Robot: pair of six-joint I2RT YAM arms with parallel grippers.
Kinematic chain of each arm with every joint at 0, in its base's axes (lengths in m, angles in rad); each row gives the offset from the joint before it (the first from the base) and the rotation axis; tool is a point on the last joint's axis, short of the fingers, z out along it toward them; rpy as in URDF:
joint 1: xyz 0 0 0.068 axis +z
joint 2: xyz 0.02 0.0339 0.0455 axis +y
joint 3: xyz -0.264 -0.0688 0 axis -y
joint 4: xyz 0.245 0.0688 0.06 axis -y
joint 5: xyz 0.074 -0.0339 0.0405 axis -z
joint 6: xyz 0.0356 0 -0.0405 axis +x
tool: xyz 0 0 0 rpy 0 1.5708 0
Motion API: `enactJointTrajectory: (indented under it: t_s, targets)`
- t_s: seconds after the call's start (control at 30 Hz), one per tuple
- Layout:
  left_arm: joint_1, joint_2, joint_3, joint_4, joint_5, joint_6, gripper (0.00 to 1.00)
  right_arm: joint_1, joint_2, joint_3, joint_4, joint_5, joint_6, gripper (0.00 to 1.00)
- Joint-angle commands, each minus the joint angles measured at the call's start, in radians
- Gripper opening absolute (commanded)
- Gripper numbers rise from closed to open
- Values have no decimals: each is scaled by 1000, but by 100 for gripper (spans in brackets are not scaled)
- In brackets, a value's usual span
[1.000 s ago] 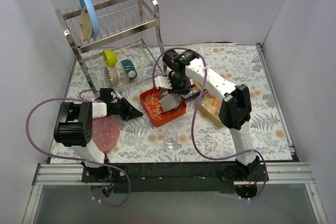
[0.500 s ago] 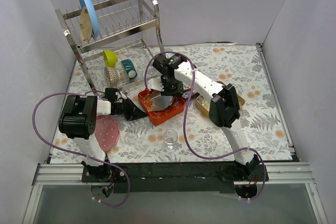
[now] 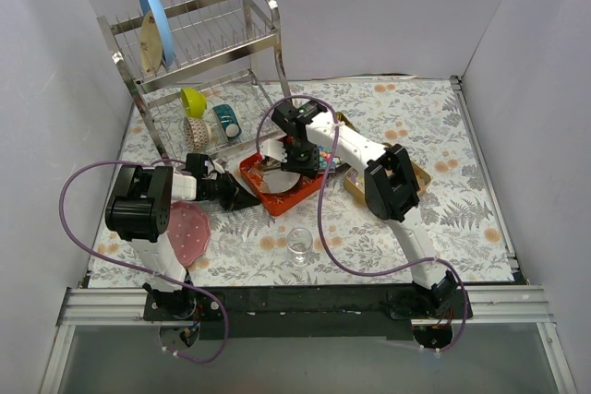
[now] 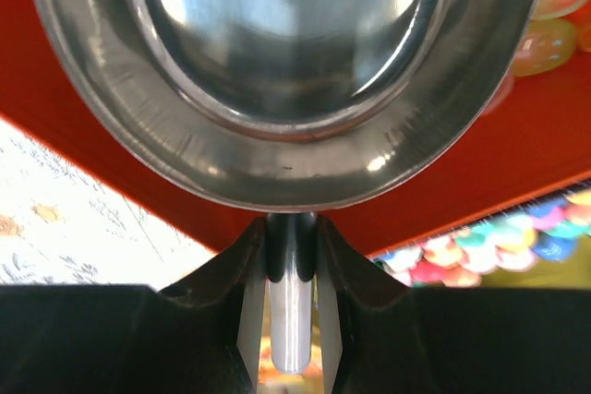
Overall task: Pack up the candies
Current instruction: Scoop the fake candies from the storage box.
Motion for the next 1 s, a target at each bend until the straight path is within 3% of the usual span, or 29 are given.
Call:
enactJointTrajectory:
  t_s: [0.0,0.4,0.57,0.67,0.77,0.97]
  targets:
    - [0,14,48,-23,-14,50,0,-33,-44,-56,177,-248,62,1]
    - [55,-16,66,-92,61,131,0,-95,-193,-283,373,-419,33,1]
    - [61,-2,86,-107,77,165,0,-97,-161,-283,324,-440,38,1]
    - [61,3,94,-110,77,173,0,-97,-156,-295,344,-437,70,18]
    - [61,4,102,-120,77,180,0,-95,-170,-320,390,-429,90,27]
    - [67,7,105,-124,75,190,0,-90,-167,-339,436,-391,96,34]
